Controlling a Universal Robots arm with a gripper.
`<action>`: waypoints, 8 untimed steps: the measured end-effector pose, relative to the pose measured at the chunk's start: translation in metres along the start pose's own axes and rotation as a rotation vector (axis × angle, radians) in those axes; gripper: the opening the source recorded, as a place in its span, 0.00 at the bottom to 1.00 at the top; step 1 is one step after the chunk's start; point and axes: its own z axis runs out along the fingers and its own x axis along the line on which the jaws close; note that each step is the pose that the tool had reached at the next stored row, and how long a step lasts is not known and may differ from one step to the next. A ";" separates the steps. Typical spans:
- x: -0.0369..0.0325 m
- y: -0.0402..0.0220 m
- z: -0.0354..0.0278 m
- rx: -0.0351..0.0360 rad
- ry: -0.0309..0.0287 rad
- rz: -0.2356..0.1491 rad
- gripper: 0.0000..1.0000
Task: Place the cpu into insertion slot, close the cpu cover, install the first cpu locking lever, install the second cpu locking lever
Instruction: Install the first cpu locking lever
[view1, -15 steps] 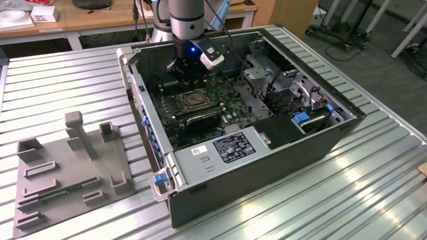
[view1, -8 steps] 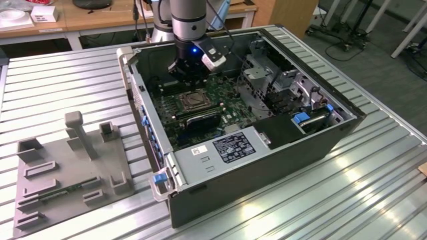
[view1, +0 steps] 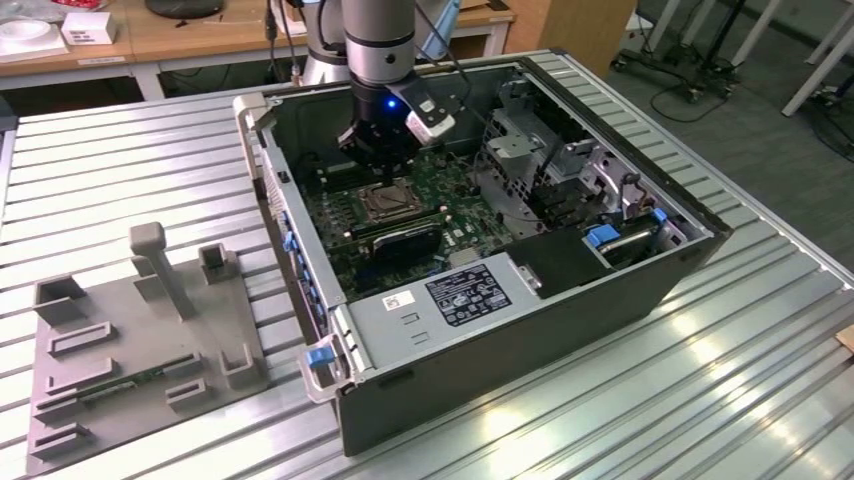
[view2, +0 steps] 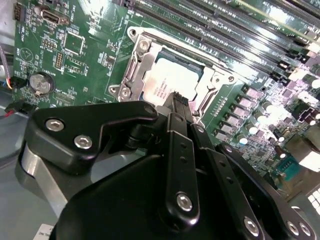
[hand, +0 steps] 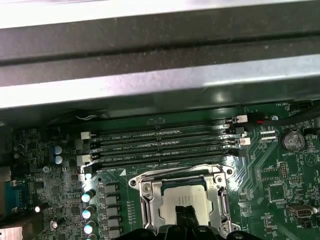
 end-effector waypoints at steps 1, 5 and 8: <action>-0.0002 0.0000 0.0000 0.0000 0.0000 0.000 0.11; -0.0015 0.0001 0.0001 0.0000 0.0000 0.000 0.11; -0.0016 -0.0003 0.0001 0.0001 0.0000 0.000 0.11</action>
